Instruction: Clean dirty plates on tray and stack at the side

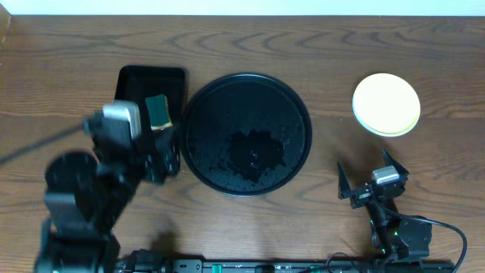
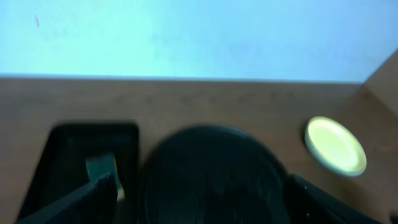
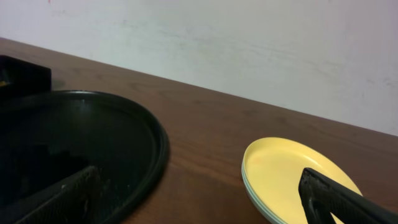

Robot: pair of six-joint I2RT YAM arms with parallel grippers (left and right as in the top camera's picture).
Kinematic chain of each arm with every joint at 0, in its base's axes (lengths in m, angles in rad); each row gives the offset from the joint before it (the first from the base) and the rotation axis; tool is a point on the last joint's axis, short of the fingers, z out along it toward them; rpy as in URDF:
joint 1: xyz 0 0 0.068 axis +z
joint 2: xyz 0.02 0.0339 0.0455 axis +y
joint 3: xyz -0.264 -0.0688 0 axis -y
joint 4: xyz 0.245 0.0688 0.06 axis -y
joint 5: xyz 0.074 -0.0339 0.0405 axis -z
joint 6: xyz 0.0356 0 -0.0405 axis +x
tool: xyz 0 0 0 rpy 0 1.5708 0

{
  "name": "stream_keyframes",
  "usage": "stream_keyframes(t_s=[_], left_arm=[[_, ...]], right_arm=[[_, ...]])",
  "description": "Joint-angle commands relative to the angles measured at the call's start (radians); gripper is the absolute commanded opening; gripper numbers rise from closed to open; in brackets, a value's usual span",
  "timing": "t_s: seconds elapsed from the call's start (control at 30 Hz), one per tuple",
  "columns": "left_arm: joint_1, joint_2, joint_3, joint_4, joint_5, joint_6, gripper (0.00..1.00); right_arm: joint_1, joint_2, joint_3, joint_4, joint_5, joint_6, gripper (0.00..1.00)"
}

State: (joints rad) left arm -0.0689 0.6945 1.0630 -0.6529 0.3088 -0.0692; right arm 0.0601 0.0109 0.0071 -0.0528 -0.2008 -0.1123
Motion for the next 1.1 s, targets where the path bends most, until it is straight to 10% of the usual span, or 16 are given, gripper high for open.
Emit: stream_keyframes(t_s=[0.0,0.13,0.47,1.07], left_arm=[[-0.01,-0.209,-0.214,0.003,-0.002,0.016,0.85],[-0.009,-0.419,-0.448,0.065,-0.031,0.016,0.85],[-0.009,-0.693,-0.956,0.948,-0.033,0.016,0.85],[0.036,-0.692,-1.059,0.587,-0.223,0.016,0.85]], right_arm=[[-0.008,-0.005,-0.002,-0.004,0.007,0.014,0.99],[-0.008,-0.005,-0.002,-0.004,0.007,0.014,0.99],[-0.008,-0.005,-0.002,-0.004,0.007,0.014,0.99],[-0.008,-0.005,-0.002,-0.004,0.007,0.014,0.99]])
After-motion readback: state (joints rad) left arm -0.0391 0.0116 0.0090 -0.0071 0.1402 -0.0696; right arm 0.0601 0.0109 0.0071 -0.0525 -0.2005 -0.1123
